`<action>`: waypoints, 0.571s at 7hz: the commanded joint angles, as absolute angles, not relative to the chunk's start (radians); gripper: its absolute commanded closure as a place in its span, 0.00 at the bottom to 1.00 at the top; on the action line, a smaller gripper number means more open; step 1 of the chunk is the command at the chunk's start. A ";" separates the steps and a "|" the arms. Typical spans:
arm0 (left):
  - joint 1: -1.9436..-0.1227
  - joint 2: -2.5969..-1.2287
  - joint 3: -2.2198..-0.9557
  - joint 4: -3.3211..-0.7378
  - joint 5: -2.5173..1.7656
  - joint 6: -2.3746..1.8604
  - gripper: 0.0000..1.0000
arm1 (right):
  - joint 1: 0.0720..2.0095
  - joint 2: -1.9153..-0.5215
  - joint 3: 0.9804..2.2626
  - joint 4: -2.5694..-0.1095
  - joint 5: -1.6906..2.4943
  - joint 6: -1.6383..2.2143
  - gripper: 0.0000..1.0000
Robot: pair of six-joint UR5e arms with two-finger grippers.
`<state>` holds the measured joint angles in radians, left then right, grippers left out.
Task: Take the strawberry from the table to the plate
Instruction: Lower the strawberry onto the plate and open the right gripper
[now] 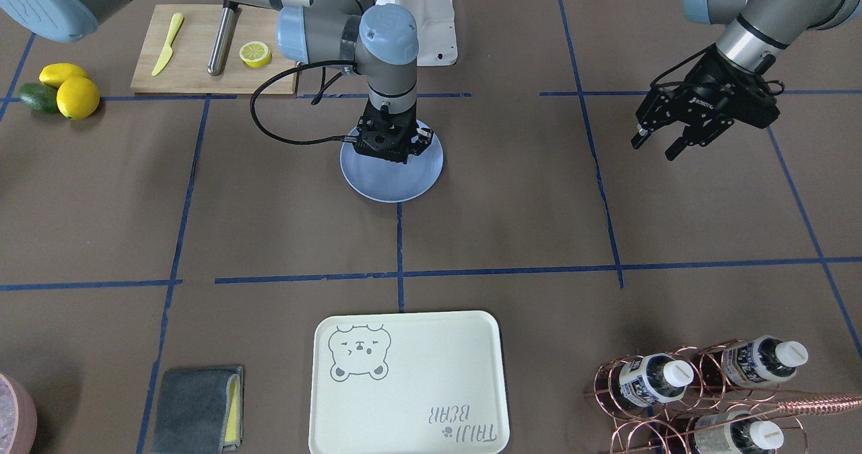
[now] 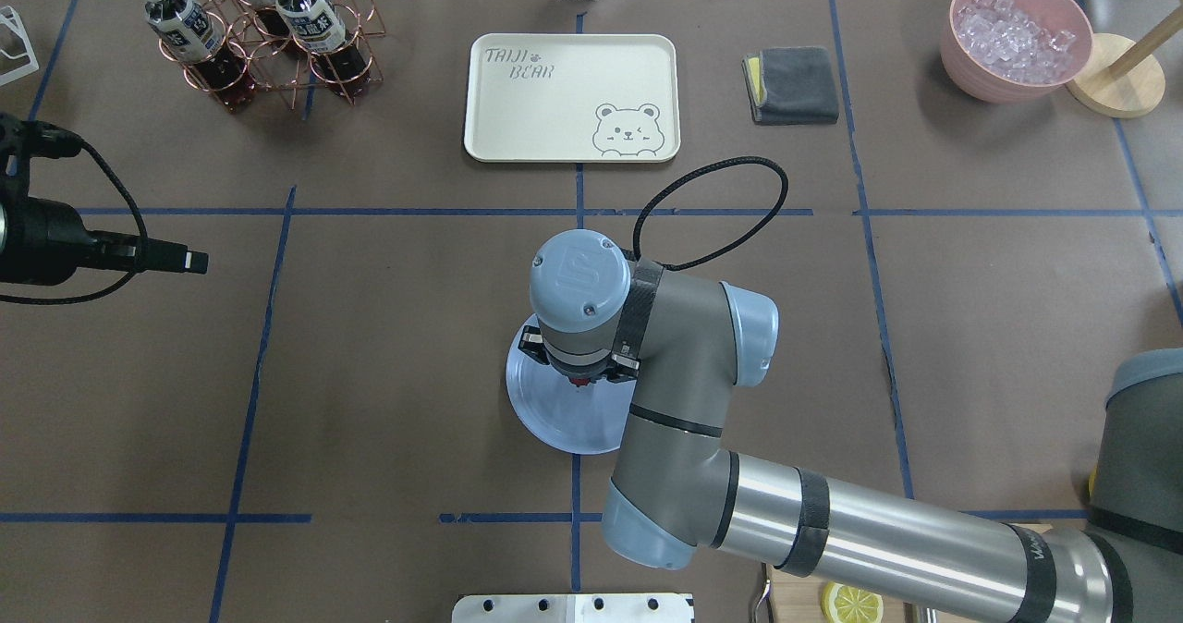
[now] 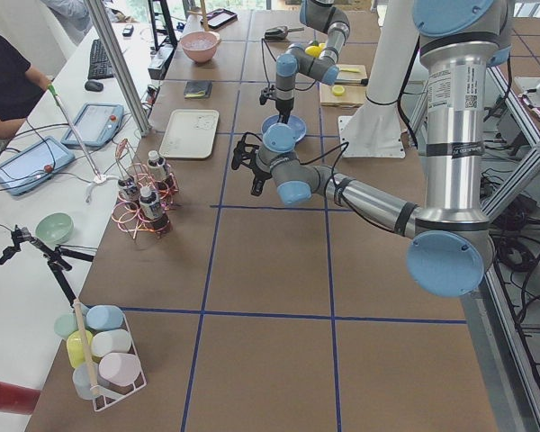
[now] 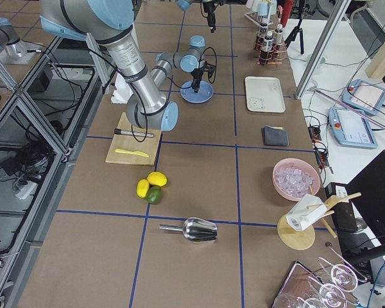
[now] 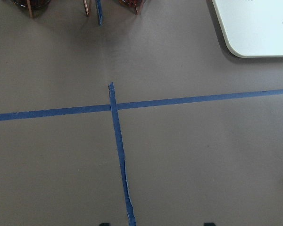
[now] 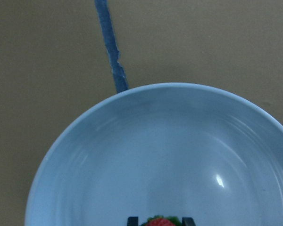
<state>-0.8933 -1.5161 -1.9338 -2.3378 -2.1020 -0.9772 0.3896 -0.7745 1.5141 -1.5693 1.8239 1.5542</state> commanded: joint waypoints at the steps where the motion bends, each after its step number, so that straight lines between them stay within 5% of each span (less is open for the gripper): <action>1: -0.891 -1.517 -1.931 -2.338 -2.103 -0.979 0.27 | 0.390 -0.784 1.514 -1.568 1.824 1.552 1.00; 3: -0.891 -1.517 -1.930 -2.338 -2.102 -0.979 0.27 | 0.391 -0.784 1.514 -1.568 1.824 1.549 1.00; 4: -0.891 -1.517 -1.928 -2.338 -2.103 -0.979 0.27 | 0.393 -0.784 1.514 -1.568 1.824 1.549 0.91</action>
